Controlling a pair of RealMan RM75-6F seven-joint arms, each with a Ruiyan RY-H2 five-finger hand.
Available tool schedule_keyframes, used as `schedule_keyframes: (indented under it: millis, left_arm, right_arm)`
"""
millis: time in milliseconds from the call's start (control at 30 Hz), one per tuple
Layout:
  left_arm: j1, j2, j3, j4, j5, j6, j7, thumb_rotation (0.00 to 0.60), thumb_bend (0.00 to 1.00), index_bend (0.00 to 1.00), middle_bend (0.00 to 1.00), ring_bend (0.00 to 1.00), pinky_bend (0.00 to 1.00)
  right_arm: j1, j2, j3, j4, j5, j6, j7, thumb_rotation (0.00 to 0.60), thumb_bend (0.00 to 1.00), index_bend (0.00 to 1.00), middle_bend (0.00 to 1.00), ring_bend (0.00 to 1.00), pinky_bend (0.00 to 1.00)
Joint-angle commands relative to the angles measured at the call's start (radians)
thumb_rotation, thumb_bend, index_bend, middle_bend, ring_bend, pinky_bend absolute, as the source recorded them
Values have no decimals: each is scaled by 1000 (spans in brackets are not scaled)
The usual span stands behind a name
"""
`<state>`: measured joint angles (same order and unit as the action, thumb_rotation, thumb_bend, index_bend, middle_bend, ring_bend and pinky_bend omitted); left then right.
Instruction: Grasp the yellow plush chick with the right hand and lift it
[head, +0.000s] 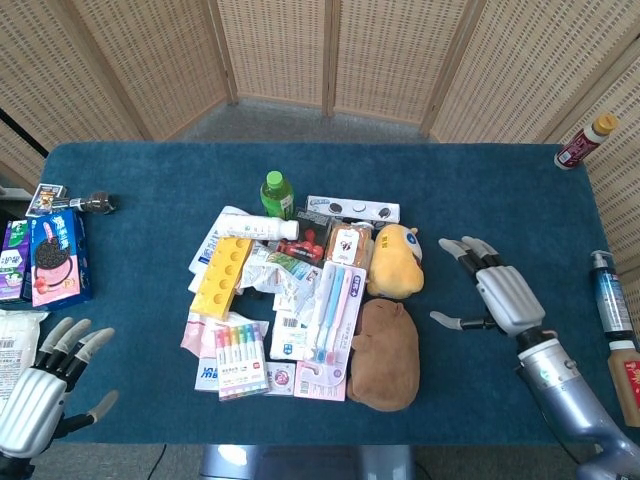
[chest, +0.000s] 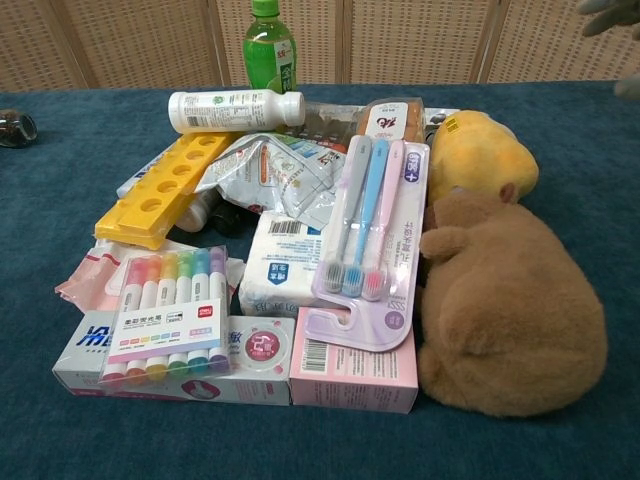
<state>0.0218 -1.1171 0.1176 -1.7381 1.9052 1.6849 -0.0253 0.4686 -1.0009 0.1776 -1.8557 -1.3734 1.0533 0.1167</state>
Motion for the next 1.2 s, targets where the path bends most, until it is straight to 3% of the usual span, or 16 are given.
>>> schedule_keyframes:
  millis: [33, 367, 833, 1067, 1133, 1200]
  left_arm:
    - [2, 1, 0, 2, 0, 5, -2, 600, 311, 119, 242, 118, 0]
    - [14, 2, 3, 9, 4, 29, -5, 600, 311, 119, 242, 118, 0]
    - [32, 4, 4, 32, -3, 62, -27, 600, 312, 118, 242, 118, 0]
    - [47, 5, 6, 42, 3, 91, -34, 600, 310, 116, 242, 117, 0]
    - [54, 6, 6, 44, 6, 102, -34, 600, 310, 116, 241, 117, 0]
    - [58, 6, 6, 46, 7, 110, -35, 600, 311, 116, 241, 118, 0]
  right_arm:
    - [99, -30, 35, 16, 123, -125, -82, 329, 176, 0, 0, 0, 0]
    - [258, -154, 59, 158, 356, -266, -233, 332, 175, 0, 0, 0, 0]
    - [373, -271, 18, 284, 540, -309, -372, 334, 175, 0, 0, 0, 0]
    - [423, -338, -13, 401, 628, -333, -431, 331, 193, 0, 0, 0, 0]
    - [432, -363, -22, 432, 650, -329, -448, 352, 210, 0, 0, 40, 68]
    - [437, -383, -24, 456, 660, -318, -456, 412, 228, 1, 49, 230, 294]
